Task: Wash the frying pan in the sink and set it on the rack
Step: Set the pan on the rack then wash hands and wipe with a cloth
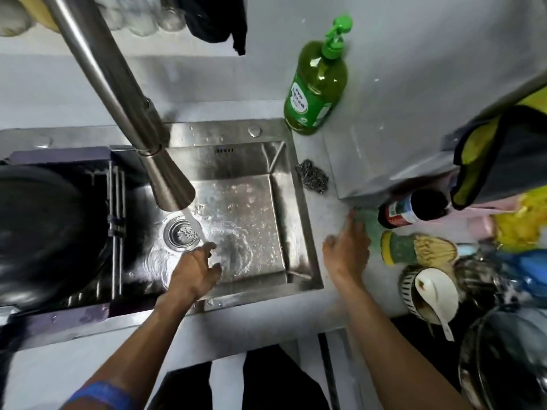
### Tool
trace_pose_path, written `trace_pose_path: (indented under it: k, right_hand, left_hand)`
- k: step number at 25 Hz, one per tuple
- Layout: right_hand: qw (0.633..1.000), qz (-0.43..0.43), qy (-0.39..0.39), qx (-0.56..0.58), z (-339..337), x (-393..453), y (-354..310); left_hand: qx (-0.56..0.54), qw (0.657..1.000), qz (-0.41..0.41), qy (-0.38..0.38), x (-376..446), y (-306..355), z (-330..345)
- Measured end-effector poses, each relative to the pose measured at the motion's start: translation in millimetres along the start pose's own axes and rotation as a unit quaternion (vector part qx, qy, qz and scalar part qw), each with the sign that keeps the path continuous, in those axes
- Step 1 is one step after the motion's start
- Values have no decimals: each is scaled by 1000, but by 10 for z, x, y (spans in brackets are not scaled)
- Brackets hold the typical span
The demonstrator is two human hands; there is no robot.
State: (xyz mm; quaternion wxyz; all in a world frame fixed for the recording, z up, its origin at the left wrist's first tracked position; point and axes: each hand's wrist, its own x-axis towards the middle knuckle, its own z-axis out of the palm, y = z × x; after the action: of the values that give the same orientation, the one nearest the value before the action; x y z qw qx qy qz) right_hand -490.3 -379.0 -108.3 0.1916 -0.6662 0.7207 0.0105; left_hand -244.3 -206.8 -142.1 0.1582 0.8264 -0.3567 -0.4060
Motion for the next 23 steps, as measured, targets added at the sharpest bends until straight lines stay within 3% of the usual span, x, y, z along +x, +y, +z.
trace_pose_path:
  k: [2,7,10,12,15,17,19,23]
  right_hand:
    - [999,10,-10,36,130,50,120]
    - [998,-26,51,17,235,189,360]
    - [990,-58,42,124,273,0,186]
    - [969,-85,-32,230,325,-270,-184]
    - [909,-85,-198,357,377,-661,-891]
    - [866,-62,-260,423,395,-811,-1243]
    - [826,-27,-327,459,402,-892,-1457]
    - [697,101,-431,563,475,-1060,-1625]
  left_hand:
    - [-20,999,-23,15,-55,-3,49]
    - [-70,997,-44,5,-158,78,154]
    - [-116,991,-67,21,-228,-12,61]
    - [-201,973,-99,50,-251,-10,-15]
    - [-313,939,-109,89,-246,34,-128]
    - [-432,889,-121,88,-260,36,-217]
    - [-547,825,-138,46,-272,37,-333]
    - [-596,793,-113,-57,-205,13,-413]
